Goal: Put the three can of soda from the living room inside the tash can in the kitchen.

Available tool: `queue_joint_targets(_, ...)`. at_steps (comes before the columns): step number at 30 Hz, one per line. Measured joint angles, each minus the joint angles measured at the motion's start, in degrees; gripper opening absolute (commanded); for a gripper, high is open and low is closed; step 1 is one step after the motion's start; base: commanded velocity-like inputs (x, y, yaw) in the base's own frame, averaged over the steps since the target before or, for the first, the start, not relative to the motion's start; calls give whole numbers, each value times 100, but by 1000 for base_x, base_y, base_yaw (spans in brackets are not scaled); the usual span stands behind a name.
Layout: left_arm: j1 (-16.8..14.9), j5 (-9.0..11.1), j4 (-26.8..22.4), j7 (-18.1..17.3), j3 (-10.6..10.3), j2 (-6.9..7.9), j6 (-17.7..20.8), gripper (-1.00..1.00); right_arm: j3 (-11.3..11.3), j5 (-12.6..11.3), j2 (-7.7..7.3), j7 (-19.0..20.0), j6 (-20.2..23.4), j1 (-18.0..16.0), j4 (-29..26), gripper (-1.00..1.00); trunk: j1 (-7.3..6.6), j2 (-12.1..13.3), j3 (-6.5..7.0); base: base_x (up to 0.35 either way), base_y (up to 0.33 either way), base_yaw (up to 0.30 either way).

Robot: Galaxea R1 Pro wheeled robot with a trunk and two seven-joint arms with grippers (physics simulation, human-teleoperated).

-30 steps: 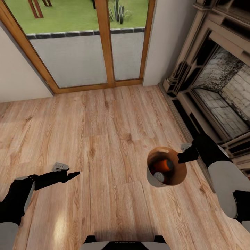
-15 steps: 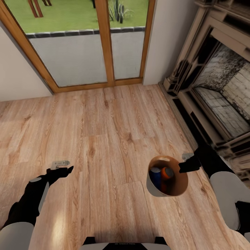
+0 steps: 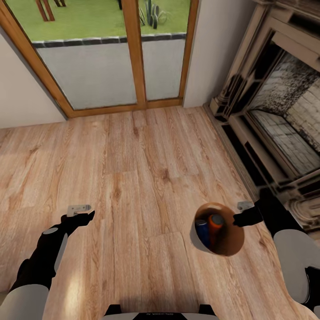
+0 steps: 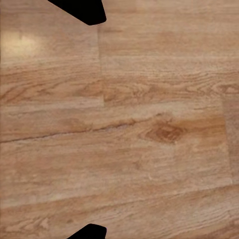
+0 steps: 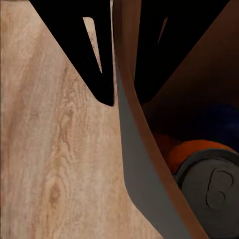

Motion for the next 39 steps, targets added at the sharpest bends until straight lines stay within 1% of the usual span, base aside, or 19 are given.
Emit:
queue_joint_targets(1, 0, 2, -1, 1, 0, -1, -1, 100, -27, -37, -1, -138, 12, 2, -1, -100, 22, -40, -18, 0, 0, 0)
queue_joint_targets(2, 0, 2, -1, 2, 0, -2, -1, 100, -25, 5, 1, -208, -30, 2, -3, -100, 44, -80, -36, 0, 0, 0)
queue_joint_targets(3, 0, 3, -2, 2, 0, -2, -1, 100, -21, 21, 4, -259, -26, 4, -1, -100, 66, -120, -54, 0, 0, 0)
queue_joint_targets(6, 0, 0, 1, 3, 0, -1, -2, 100, -16, -66, 17, -373, 19, 5, 1, -100, 132, -241, -108, 0, 0, 0)
queue_joint_targets(8, 0, -2, 3, 3, 0, -3, -2, 100, -23, -67, 21, -414, 20, 5, 4, -100, 176, -321, -144, 0, 0, 0)
queue_joint_targets(29, 0, -10, 15, -2, 0, -7, -1, 100, -13, -45, -1, -399, 30, 6, 7, -100, 637, -1163, -521, 0, 0, 0)
queue_joint_targets(39, 0, 8, 159, -10, -8, -6, -2, 100, -8, -44, -1, -389, 22, 6, 7, -100, 857, -1564, -700, 0, 0, 0)
